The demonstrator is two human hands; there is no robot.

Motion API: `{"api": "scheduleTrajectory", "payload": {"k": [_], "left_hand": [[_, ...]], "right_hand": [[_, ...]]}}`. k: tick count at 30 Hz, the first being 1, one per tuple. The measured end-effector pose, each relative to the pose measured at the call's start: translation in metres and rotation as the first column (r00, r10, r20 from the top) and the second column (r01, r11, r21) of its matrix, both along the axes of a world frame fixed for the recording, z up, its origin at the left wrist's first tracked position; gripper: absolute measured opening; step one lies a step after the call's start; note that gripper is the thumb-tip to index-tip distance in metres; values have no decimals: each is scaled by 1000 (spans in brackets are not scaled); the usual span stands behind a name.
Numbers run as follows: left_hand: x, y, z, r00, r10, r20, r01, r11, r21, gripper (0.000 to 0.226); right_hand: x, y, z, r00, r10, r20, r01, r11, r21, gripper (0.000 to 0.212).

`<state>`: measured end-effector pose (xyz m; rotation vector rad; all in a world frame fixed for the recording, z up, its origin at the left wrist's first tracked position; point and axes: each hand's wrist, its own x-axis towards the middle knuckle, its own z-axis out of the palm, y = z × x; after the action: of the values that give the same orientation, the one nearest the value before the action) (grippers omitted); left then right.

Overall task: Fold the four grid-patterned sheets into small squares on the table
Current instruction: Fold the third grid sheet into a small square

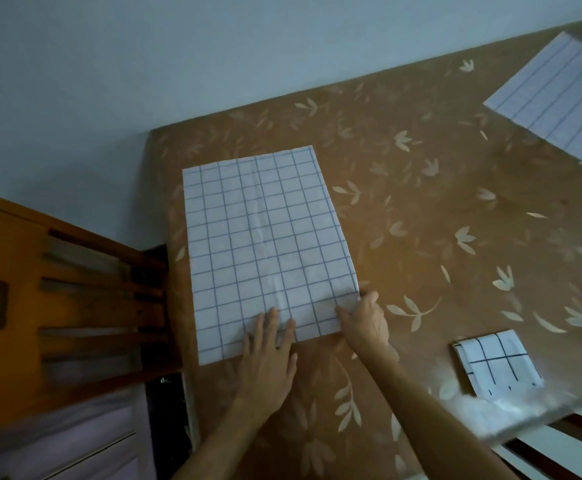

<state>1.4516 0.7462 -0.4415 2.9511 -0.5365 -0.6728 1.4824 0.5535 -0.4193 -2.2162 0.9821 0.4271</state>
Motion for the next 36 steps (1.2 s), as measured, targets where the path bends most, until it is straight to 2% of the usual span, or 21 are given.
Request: {"api": "scheduleTrajectory", "payload": {"k": [3, 6, 8, 11, 13, 16, 18, 21, 22, 24, 26, 29, 31, 33, 36], "left_hand": [[-2, 1, 8, 999, -7, -34, 6, 1000, -31, 59], [-6, 5, 14, 1000, 10, 3, -9, 994, -105, 54], [-9, 12, 12, 999, -10, 51, 19, 986, -164, 47], [-12, 24, 9, 996, -64, 66, 78, 965, -249, 40], [-10, 28, 8, 997, -63, 45, 74, 946, -314, 38], [0, 31, 9, 996, 52, -72, -78, 891, -448, 35], [11, 28, 18, 936, 204, -287, -336, 765, -549, 38], [33, 23, 40, 754, 309, -579, -650, 477, -592, 48], [39, 23, 45, 716, 317, -622, -696, 393, -601, 50], [48, 26, 56, 665, 331, -669, -747, 284, -601, 57], [51, 32, 61, 629, 432, -646, -773, 262, -578, 61], [50, 48, 60, 588, 597, -546, -786, 261, -561, 50], [49, 65, 57, 551, 638, -539, -809, 247, -534, 47], [47, 84, 52, 496, 658, -566, -840, 199, -504, 43], [41, 109, 46, 416, 694, -588, -872, 122, -474, 32]], "right_hand": [[-2, 1, -3, 1000, 29, 4, -29, 1000, 8, 23], [-11, 7, -1, 998, 57, -7, -58, 998, -35, 19], [-14, 11, 4, 999, 24, 37, -24, 1000, -9, 17], [-14, 13, 8, 995, -68, 73, 63, 996, 63, 45], [-12, 12, 9, 991, -116, 67, 108, 989, 104, 48], [-14, 16, 16, 986, -95, 140, 75, 986, 147, 39], [-19, 30, 25, 963, 29, 268, -64, 990, 122, 33], [-32, 57, 38, 826, 339, 451, -354, 934, -54, 32], [-36, 66, 40, 756, 435, 489, -447, 889, -99, 33], [-44, 83, 40, 633, 580, 513, -599, 787, -151, 35], [-48, 99, 36, 536, 684, 495, -693, 691, -204, 37], [-49, 119, 31, 417, 785, 458, -777, 569, -268, 42], [-49, 129, 36, 433, 788, 438, -822, 545, -167, 43], [-50, 131, 40, 510, 728, 458, -814, 580, -14, 47], [-43, 127, 38, 680, 533, 503, -645, 762, 64, 43]]}}
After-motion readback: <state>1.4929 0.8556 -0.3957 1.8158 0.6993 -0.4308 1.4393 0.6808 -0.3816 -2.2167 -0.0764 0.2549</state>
